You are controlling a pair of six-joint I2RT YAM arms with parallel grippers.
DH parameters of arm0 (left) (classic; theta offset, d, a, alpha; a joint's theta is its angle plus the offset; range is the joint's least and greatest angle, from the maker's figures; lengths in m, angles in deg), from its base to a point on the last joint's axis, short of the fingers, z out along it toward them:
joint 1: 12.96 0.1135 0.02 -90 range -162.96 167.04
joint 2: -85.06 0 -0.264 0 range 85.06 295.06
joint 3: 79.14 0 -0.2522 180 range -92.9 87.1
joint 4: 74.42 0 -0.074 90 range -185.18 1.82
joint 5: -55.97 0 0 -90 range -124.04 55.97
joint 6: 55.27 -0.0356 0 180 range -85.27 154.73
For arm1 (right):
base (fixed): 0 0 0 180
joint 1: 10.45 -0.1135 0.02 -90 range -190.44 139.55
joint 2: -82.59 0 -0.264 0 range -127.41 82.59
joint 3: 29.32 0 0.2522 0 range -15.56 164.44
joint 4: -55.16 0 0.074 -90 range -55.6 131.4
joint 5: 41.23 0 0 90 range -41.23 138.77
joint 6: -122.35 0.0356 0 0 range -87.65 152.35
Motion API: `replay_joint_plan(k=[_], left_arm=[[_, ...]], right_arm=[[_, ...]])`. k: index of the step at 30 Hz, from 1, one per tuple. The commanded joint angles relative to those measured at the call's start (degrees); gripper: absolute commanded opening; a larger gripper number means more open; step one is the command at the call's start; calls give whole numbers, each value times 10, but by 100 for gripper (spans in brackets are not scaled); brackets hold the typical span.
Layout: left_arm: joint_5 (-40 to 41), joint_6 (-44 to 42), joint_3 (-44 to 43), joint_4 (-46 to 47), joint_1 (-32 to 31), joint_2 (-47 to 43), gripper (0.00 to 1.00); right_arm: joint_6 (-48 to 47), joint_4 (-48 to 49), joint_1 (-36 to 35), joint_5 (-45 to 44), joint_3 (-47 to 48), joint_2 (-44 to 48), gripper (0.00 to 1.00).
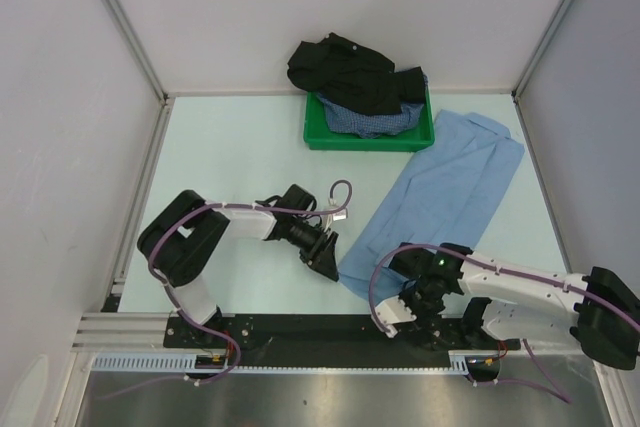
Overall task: Fold and stack the long sleeve shirts
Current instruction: Fold the shirt
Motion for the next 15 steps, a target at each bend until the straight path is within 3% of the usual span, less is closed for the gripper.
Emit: replay_joint_plan(k=[1,4,9,12,13,15], left_arm=[[-1,17,-18,12,1,20,50],[3,18,-27,14,0,28,49],[-2,24,-47,23,-8,47,53],[-13,23,-58,20,-20,56,39],[-22,16,-63,15,-27,56,28],[-33,9,-68,9,-33,50,15]], right_arm=[[40,82,-13,-29,-11,-12,17],[54,102,-15,-45,-14,-13,1],[57,115,-15,-52,-15,8,0],[67,117,-14,-55,-11,21,0],[70,114,-14,-54,-9,26,0],[70,107,-14,-53,-3,48,0]])
